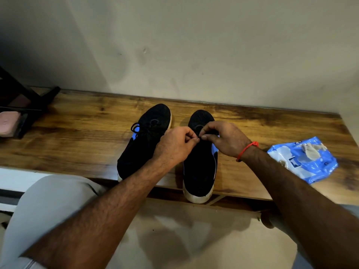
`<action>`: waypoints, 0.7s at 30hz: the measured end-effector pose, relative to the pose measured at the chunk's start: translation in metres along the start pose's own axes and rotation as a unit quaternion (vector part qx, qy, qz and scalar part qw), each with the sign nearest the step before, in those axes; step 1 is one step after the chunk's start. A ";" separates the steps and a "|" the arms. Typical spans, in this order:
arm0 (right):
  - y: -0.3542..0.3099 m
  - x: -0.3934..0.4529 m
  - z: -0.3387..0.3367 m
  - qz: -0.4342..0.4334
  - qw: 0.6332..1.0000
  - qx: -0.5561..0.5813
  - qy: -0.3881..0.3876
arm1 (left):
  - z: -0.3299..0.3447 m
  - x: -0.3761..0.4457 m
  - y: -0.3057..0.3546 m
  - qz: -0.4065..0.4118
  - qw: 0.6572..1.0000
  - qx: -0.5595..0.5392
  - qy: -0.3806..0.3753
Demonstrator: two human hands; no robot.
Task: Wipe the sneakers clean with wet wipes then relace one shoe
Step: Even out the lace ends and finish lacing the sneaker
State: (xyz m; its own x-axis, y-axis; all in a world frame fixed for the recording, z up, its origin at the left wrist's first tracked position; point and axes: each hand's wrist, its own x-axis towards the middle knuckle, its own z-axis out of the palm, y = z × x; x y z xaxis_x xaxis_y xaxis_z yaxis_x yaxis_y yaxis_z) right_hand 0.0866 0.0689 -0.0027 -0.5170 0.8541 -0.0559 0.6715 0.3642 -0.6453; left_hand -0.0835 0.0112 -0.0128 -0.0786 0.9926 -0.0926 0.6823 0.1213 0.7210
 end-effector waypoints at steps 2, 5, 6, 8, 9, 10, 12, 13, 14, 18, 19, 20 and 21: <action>0.001 0.000 -0.003 0.008 1.000 0.015 0.025 | -0.003 0.002 0.001 -0.012 1.000 0.006 -0.019; 0.001 -0.002 -0.009 0.025 0.997 0.035 0.058 | -0.010 0.005 0.002 -0.041 0.998 0.008 -0.047; 0.001 -0.004 -0.011 0.031 0.998 0.031 0.046 | -0.012 0.006 0.002 -0.050 0.997 0.010 -0.057; 0.001 -0.008 -0.012 0.041 0.999 0.006 -0.002 | -0.018 0.008 0.002 -0.067 0.994 0.017 -0.081; 0.001 -0.009 -0.011 0.044 0.999 -0.007 -0.026 | -0.021 0.008 0.002 -0.075 0.992 0.018 -0.095; 0.001 -0.011 -0.010 0.046 0.998 -0.014 -0.044 | -0.024 0.008 0.002 -0.083 0.991 0.014 -0.108; 0.000 -0.013 -0.008 0.052 0.997 -0.012 -0.064 | -0.030 0.008 0.003 -0.099 0.987 0.003 -0.130; -0.001 -0.013 -0.008 0.055 0.996 -0.009 -0.068 | -0.033 0.008 0.003 -0.108 0.984 0.001 -0.139; 0.000 -0.013 -0.009 0.059 0.996 -0.007 -0.068 | -0.036 0.008 0.003 -0.116 0.982 0.005 -0.149; 0.001 -0.013 -0.012 0.063 0.996 -0.004 -0.055 | -0.044 0.007 0.000 -0.142 0.971 0.035 -0.189; 0.001 -0.013 -0.013 0.061 0.997 -0.006 -0.051 | -0.044 0.007 0.000 -0.148 0.969 0.037 -0.195; 0.002 -0.012 -0.013 0.059 0.997 -0.005 -0.050 | -0.045 0.008 -0.003 -0.152 0.967 0.041 -0.199; 0.002 -0.012 -0.013 0.058 0.997 -0.001 -0.050 | -0.046 0.007 -0.003 -0.156 0.966 0.041 -0.201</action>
State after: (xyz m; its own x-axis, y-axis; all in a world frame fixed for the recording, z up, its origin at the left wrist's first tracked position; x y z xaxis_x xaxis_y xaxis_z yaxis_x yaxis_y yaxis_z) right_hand 0.1011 0.0640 0.0066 -0.4861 0.8495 -0.2049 0.7310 0.2669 -0.6280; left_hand -0.1198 0.0179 0.0157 -0.0115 0.8229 -0.5681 0.7272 0.3969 0.5601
